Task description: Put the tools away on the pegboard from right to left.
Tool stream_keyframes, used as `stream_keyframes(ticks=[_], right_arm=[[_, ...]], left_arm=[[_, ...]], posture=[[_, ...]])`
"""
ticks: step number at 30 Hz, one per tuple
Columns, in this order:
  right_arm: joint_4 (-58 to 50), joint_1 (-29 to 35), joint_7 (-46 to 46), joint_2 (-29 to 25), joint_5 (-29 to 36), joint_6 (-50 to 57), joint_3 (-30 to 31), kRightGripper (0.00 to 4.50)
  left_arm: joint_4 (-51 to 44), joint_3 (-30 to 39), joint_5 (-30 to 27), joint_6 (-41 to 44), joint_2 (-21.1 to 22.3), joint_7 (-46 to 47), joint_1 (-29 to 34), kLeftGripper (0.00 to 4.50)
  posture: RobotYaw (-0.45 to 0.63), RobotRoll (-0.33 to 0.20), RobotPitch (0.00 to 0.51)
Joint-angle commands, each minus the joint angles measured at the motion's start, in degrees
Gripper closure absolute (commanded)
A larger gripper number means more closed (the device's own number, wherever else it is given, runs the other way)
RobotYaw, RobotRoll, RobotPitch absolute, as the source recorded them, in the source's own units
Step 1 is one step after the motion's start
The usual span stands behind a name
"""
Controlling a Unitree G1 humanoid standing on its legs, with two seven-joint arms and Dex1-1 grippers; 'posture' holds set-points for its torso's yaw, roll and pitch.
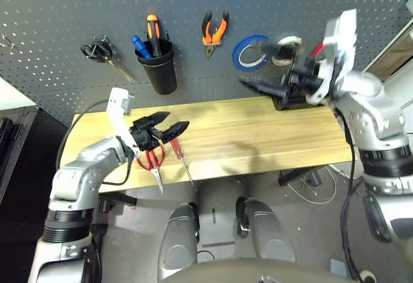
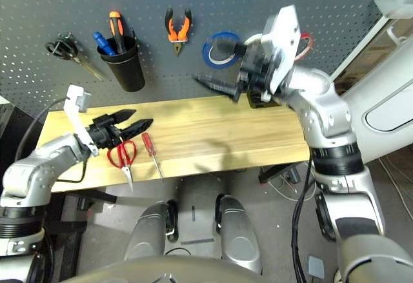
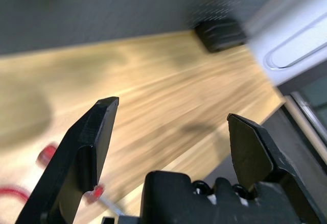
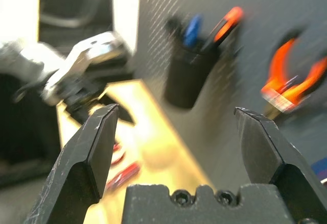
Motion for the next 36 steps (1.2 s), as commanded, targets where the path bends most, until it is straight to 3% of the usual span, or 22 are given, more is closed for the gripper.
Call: stream_keyframes(ticks=[1, 4, 18, 36], right_arm=[[1.4, 2.1, 3.0, -0.9, -4.5, -4.2, 3.1, 0.02], [1.8, 4.1, 4.1, -0.2, -6.7, -6.3, 5.0, 0.02], [5.8, 10.5, 6.4, -1.1, -14.7, -16.3, 8.1, 0.02], [2.7, 13.5, 7.1, -2.2, -14.8, -15.8, 7.6, 0.02]], left_arm=[[4.1, -2.7, 5.5, -1.3, -2.4, 4.2, -0.7, 0.0], [9.8, -3.6, 10.2, -0.8, -5.0, 9.8, -2.4, 0.0], [25.4, -4.0, 17.9, 4.1, -13.7, 18.9, -8.7, 0.0], [47.7, 2.3, 19.8, 0.6, -21.0, 27.4, -18.6, 0.0]], posture=[[-0.08, 0.0, 0.085], [-0.09, 0.0, 0.09], [-0.11, 0.0, 0.117], [-0.14, 0.0, 0.13]])
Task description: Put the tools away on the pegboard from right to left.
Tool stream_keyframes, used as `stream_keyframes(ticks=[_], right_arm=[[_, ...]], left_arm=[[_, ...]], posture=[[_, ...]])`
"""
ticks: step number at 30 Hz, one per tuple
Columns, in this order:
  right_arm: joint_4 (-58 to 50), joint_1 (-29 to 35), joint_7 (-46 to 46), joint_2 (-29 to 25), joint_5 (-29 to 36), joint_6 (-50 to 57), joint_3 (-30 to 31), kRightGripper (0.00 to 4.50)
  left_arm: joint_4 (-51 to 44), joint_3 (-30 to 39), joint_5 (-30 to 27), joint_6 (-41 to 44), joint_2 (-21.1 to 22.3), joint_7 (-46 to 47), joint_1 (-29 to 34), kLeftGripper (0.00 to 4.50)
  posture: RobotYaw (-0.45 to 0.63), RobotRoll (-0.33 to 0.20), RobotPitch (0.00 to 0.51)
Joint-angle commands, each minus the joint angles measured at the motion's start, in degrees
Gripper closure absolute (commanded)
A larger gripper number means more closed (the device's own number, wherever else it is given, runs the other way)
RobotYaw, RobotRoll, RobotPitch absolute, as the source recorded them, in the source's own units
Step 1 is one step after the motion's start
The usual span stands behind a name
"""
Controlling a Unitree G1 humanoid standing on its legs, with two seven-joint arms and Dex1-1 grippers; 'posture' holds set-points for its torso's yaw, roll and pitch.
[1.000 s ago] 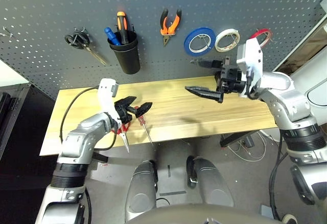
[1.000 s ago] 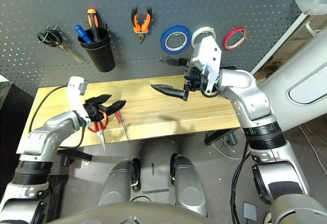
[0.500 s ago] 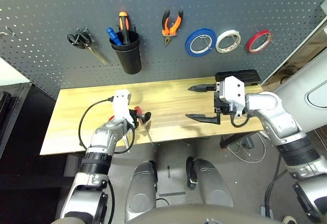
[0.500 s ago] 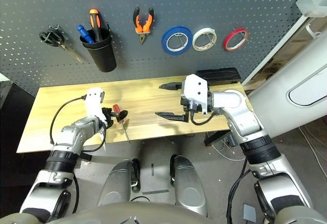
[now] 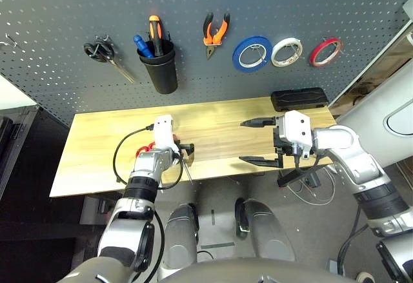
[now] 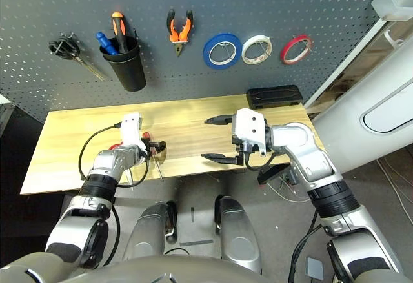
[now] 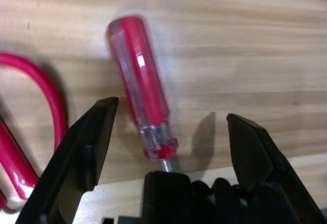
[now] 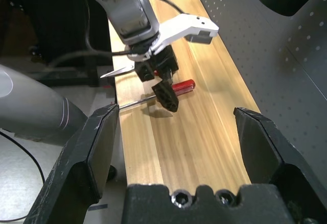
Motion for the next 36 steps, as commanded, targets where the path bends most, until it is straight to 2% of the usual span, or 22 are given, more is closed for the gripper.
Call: stream_keyframes(ticks=[1, 3, 6, 11, 14, 23, 28, 33, 36], right_arm=[[-1.1, 1.0, 0.2, -0.6, 0.2, 0.6, 0.0, 0.0], [-1.1, 1.3, 0.2, -0.8, 0.2, 0.5, -0.1, 0.0], [-1.2, 1.5, 0.2, -0.9, 0.2, 0.6, -0.3, 0.0], [-0.5, 1.7, 1.4, -1.9, 1.4, 1.3, -0.9, 0.0], [-0.3, 1.6, 2.1, -2.3, 3.2, 3.4, -1.6, 0.0], [-0.4, -0.2, 5.9, -4.5, 11.4, 9.7, -6.9, 0.0], [0.1, -1.3, 6.9, -4.6, 16.6, 11.1, -12.0, 0.0], [0.3, -3.0, 8.2, -5.8, 22.1, 15.3, -16.6, 0.0], [1.5, -6.0, 7.8, -6.9, 24.2, 18.7, -18.7, 0.0]], left_arm=[[4.8, 1.7, 0.3, -1.1, -1.0, 1.2, -0.9, 0.18], [6.1, 2.1, 0.4, -2.3, -1.5, 1.5, -1.2, 0.65], [6.1, 2.0, 0.8, -3.3, -1.6, 1.0, -1.0, 1.7], [-0.7, 1.8, 0.4, -2.1, -0.5, -1.1, 0.8, 3.62], [-6.9, 2.0, -0.2, -0.3, 0.5, -2.4, 2.6, 3.67], [-38.6, 2.5, -6.0, 13.3, 7.6, -9.8, 10.8, 3.67], [-50.7, 7.4, -14.4, 18.8, 12.3, -16.3, 13.2, 3.67], [-56.6, 13.4, -22.7, 22.5, 16.6, -21.0, 11.4, 3.67], [-59.4, 16.7, -29.9, 24.3, 18.5, -24.6, 8.6, 3.67]], posture=[[-0.14, 0.0, 0.13], [-0.14, 0.0, 0.127], [-0.14, 0.0, 0.123], [-0.12, 0.0, 0.114], [-0.11, 0.0, 0.111], [-0.06, 0.0, 0.094], [-0.04, 0.0, 0.081], [-0.02, 0.0, 0.06], [-0.02, 0.0, 0.048]])
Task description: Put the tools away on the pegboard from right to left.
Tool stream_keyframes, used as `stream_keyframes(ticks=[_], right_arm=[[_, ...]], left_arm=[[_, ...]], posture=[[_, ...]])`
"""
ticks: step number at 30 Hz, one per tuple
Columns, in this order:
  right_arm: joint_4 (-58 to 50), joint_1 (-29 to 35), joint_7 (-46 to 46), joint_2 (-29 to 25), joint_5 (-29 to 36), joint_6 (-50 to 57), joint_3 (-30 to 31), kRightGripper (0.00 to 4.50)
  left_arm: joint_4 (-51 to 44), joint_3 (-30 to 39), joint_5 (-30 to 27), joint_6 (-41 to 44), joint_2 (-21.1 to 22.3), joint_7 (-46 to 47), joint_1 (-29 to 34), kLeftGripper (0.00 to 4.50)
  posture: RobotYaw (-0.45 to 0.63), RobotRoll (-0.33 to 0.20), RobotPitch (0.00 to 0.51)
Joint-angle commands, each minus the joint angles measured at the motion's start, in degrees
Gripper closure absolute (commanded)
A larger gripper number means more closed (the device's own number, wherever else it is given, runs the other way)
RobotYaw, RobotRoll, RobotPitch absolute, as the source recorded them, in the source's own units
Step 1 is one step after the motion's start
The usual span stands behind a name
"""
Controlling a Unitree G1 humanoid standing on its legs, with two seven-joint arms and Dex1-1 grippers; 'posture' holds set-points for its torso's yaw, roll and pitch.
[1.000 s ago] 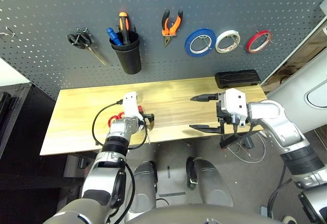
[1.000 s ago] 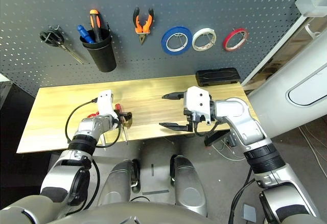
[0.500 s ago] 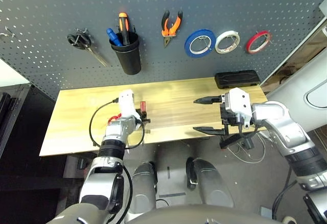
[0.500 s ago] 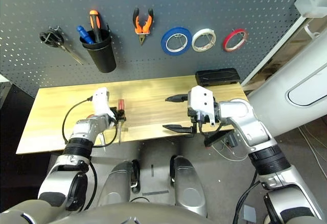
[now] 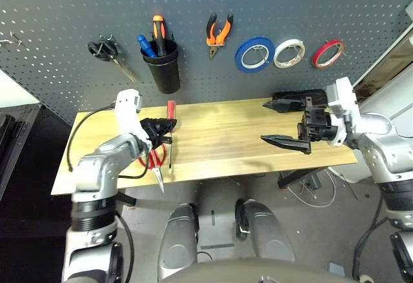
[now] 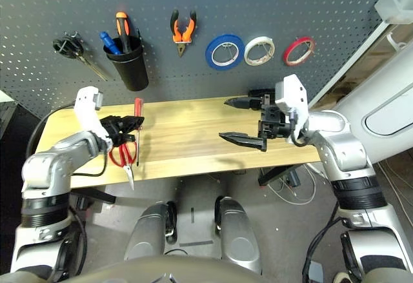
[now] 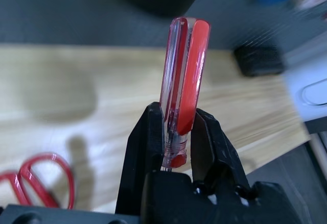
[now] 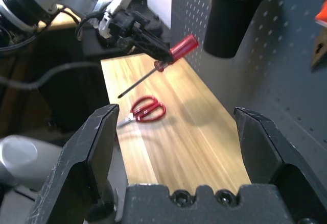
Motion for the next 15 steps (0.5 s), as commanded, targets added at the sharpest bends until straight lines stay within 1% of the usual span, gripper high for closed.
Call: stream_keyframes(ticks=[1, 6, 8, 10, 13, 15], right_arm=[[1.4, -2.8, 0.2, -1.4, 2.2, 2.7, -2.5, 0.0], [3.8, -5.2, 1.0, -1.5, 2.2, 3.1, -3.6, 0.0], [4.1, -5.8, 1.3, -1.4, 2.8, 3.8, -3.9, 0.0], [4.7, -6.5, 1.2, -1.1, 3.8, 4.5, -4.6, 0.0], [6.1, -7.7, 1.8, -1.2, 4.1, 4.6, -4.9, 0.0], [7.4, -8.7, 2.0, -0.9, 3.7, 4.0, -5.0, 0.0]], left_arm=[[-3.9, 3.2, -8.3, 3.1, 1.5, -3.7, -3.1, 3.67], [-2.9, 7.6, -17.7, 8.1, 5.1, -4.2, -10.4, 3.67], [-1.9, 8.9, -20.4, 8.6, 6.7, -4.5, -13.1, 3.67], [-0.4, 10.5, -23.3, 8.6, 7.2, -4.0, -15.7, 3.67], [2.4, 11.6, -24.0, 5.9, 7.2, -2.6, -18.9, 3.67], [4.5, 11.1, -22.6, 2.8, 7.0, -1.9, -21.1, 3.67]], posture=[[-0.02, 0.0, 0.047], [-0.03, 0.0, 0.036], [-0.03, 0.0, 0.033], [-0.03, 0.0, 0.028], [-0.03, 0.0, 0.023], [-0.02, 0.0, 0.017]])
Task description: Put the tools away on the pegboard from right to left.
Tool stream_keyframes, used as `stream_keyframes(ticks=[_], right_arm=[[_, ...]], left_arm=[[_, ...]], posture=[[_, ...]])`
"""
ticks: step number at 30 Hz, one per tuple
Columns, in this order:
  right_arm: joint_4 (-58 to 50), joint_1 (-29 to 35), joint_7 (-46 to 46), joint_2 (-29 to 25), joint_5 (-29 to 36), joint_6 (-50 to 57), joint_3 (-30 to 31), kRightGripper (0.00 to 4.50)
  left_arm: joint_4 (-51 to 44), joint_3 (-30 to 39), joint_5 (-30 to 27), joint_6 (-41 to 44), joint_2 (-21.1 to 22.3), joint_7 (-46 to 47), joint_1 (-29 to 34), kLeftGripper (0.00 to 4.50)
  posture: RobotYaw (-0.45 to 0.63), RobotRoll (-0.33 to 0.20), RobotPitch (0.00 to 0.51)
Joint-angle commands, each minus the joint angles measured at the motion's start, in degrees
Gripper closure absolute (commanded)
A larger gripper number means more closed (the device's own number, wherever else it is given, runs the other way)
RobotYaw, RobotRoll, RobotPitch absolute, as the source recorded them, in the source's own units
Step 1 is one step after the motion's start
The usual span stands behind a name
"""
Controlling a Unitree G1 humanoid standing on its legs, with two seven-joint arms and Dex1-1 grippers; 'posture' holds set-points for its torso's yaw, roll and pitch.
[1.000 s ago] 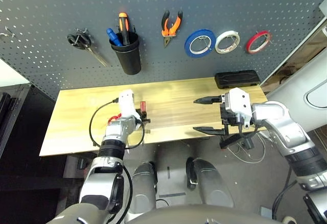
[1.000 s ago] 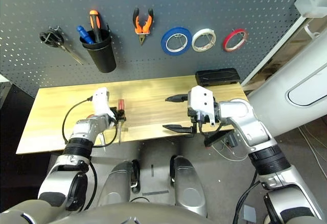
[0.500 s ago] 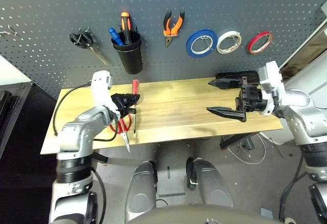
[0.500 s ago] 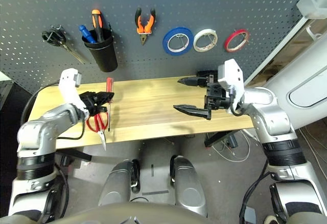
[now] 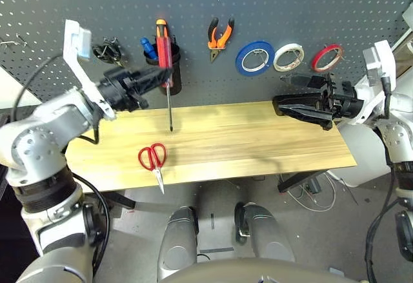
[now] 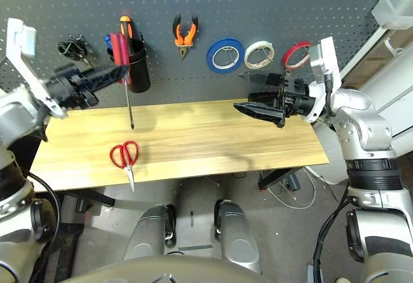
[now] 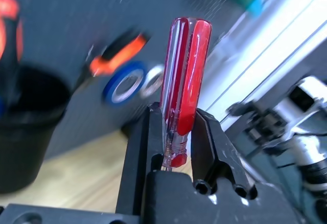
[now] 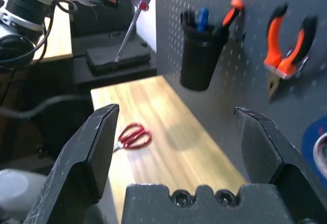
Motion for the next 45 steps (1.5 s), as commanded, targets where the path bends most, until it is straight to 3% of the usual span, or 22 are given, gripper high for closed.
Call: stream_keyframes(ticks=[1, 11, 18, 22, 32, 37, 42, 45], right_arm=[[2.4, -1.6, 0.8, 0.1, 0.0, -0.4, -0.8, 0.0], [3.2, -2.3, 0.8, 1.6, -0.9, -1.5, -0.4, 0.0], [1.0, -0.5, -0.5, 2.1, -0.5, -1.0, -1.1, 0.0], [-0.7, 0.3, -2.0, 2.6, 0.0, -1.1, -1.6, 0.0], [-1.7, 0.0, -3.1, 3.4, 0.7, -0.5, -1.0, 0.0], [-0.8, -0.8, -2.9, 3.9, 0.3, -0.5, -0.4, 0.0], [-0.7, 0.0, -2.3, 3.1, -0.1, 0.0, -0.6, 0.0], [-0.5, 1.2, -0.5, 2.2, -1.7, -0.5, 1.1, 0.0]], left_arm=[[4.3, -0.2, 1.3, -5.7, -0.4, 1.8, -4.0, 3.67], [22.8, -7.4, 21.5, -39.9, -9.4, 8.5, -16.3, 3.67], [32.7, -14.3, 33.5, -54.9, -11.2, 7.8, -14.9, 3.67], [34.8, -16.2, 36.5, -58.2, -11.0, 7.4, -13.8, 3.67], [35.4, -19.5, 40.5, -56.7, -9.0, 5.6, -10.5, 3.67], [33.2, -17.7, 40.1, -56.1, -8.6, 7.4, -10.5, 1.94], [22.9, -15.6, 36.3, -48.0, -1.5, 4.8, -14.7, 0.08], [17.9, -13.1, 30.8, -39.2, 2.6, 3.1, -16.7, 0.03]], posture=[[-0.02, 0.0, 0.017], [-0.05, 0.0, 0.024], [-0.07, 0.0, 0.041], [-0.08, 0.0, 0.047], [-0.06, 0.0, 0.055], [-0.05, 0.0, 0.056], [-0.03, 0.0, 0.065], [-0.02, 0.0, 0.068]])
